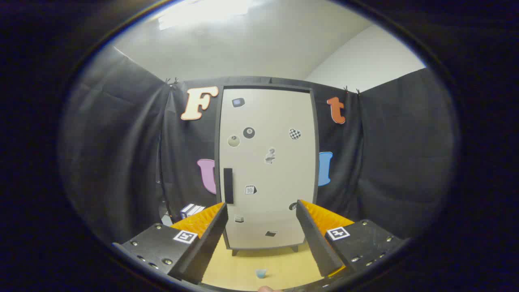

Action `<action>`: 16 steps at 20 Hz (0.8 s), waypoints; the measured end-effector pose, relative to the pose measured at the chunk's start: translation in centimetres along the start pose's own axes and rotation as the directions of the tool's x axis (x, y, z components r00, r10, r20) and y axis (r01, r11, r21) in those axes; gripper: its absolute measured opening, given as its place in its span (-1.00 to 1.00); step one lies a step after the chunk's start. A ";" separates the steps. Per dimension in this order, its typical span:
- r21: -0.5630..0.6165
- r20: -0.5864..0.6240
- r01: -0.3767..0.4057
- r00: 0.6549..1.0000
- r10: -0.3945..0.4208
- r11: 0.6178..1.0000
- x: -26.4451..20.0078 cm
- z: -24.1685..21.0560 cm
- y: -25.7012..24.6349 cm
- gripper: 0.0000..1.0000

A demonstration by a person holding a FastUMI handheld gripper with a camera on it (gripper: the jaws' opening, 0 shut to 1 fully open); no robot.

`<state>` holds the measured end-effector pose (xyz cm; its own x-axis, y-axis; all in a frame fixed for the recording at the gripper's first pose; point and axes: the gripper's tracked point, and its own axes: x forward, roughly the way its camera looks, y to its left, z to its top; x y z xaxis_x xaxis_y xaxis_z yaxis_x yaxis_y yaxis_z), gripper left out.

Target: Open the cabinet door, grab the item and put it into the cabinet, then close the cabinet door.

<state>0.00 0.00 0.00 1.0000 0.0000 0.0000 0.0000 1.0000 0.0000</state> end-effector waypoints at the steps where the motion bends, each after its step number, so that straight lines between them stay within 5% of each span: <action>1: 0.005 0.002 0.003 1.000 -0.003 1.000 0.0 0.1 -0.1 1.00; 16: -0.009 -0.010 -0.027 1.000 0.027 1.000 1.1 -1.1 0.7 1.00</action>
<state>1.10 0.75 -1.10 0.9996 0.0270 -0.0100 -0.0271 0.9996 -0.0093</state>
